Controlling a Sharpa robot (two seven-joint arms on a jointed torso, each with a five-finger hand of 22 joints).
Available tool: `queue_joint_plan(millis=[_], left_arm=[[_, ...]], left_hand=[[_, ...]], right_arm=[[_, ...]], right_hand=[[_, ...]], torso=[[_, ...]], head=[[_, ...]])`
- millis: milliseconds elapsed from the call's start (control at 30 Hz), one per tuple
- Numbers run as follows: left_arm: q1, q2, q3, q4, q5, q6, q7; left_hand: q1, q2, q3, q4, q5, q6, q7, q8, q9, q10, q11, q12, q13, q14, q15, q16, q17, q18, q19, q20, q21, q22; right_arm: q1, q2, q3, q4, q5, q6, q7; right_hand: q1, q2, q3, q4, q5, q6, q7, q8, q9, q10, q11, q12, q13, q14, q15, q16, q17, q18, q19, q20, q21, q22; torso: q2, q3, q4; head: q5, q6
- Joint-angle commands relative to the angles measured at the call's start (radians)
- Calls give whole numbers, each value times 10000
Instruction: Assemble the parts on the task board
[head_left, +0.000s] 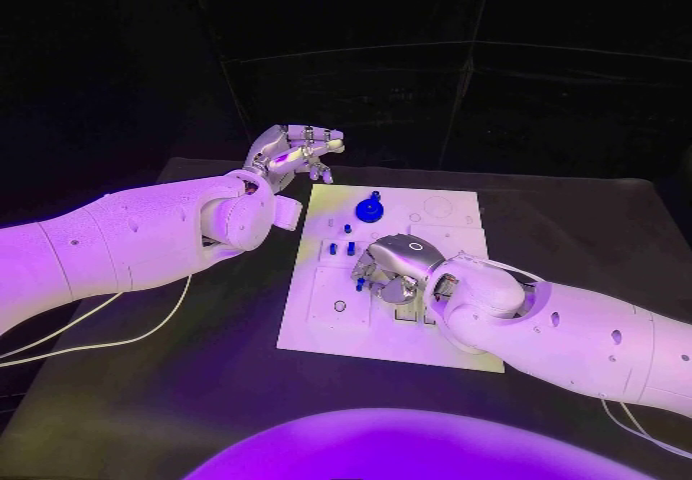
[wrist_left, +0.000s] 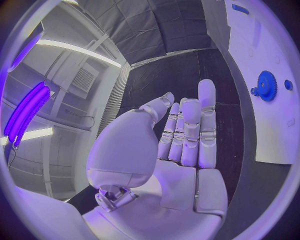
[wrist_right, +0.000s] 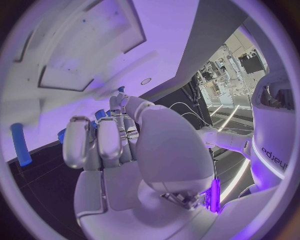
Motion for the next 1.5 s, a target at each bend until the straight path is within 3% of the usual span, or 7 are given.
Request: queue_joint_plan(millis=[33,500,700,867,1067,1300,1500], left_arm=[[16,13,9,-3,29,133,26],[16,14,8,-17,29,169,-9],[16,17,8,-41,29,173,-23],[16,26,8,-60,29,195,-25],[16,34,8,-83,29,211,-35],[15,42,6,-137,30,238,-63],[15,49,1,-165,30,273,-85]], left_hand=[[36,49,-69,20,-17,-82,19,74,7,-61,17,50,15,-80,14,-56,-27,126,-65,19,-54,-20],[38,54,-89,23,-17,-97,22,91,8,-76,21,69,17,-93,17,-61,-49,126,-66,22,-66,-30],[38,54,-89,23,-17,-97,22,91,8,-76,21,69,17,-93,17,-61,-49,126,-66,22,-66,-30],[38,54,-89,23,-17,-97,22,91,8,-76,21,69,17,-93,17,-61,-49,126,-66,22,-66,-30],[38,54,-89,23,-17,-97,22,91,8,-76,21,69,17,-93,17,-61,-49,126,-66,22,-66,-30],[35,70,-122,33,-17,-128,31,118,9,-109,29,97,20,-118,23,-72,-92,126,-68,27,-87,-47],[21,74,-141,45,-18,-141,34,130,10,-123,33,109,21,-121,27,-66,-91,125,-69,30,-96,-54]], right_arm=[[10,26,2,21,-192,64,-111],[10,89,-4,19,-276,797,-163],[10,91,-10,39,-282,881,-152],[10,93,-13,35,-257,636,-196],[10,64,-16,32,-187,-105,-312],[12,-272,-6,375,96,-748,-345],[210,-990,30,1036,481,-910,-473]], right_hand=[[-72,-5,17,2,-30,42,35,3,8,18,45,-60,11,239,-16,30,-8,-160,0,8,14,-12],[-237,-45,-66,6,-66,25,27,-9,8,-7,41,-81,11,228,-14,11,-53,-150,-36,15,-17,-56],[-613,-195,-368,89,381,-43,16,-35,4,-56,34,-133,-1,235,-8,58,-22,-153,-28,26,-23,-48],[-888,-343,-598,186,543,-305,100,-106,-34,-330,121,-297,-55,208,54,2,-126,-128,-114,56,-111,-176],[-1075,-572,-982,241,590,-1420,405,-99,-48,-1570,491,-696,-97,-112,338,-785,-1172,131,-920,314,-911,-1317],[-1025,-494,-1080,241,719,-1515,451,-72,-28,-1619,517,-543,-71,-108,359,-839,-1244,145,-914,351,-975,-1381],[-1034,-493,-1133,253,730,-1466,423,-43,-13,-1566,496,-445,-64,-79,348,-800,-1200,130,-847,350,-941,-1326]], torso=[[2,0,5],[4,0,-2],[3,2,-3],[-1,-1,-7],[-2,1,2],[-10,25,-19],[-16,2,-12]], head=[[3,-11],[10,-41],[-3,-60],[-13,-60],[-25,-34],[-32,35],[-137,140]])
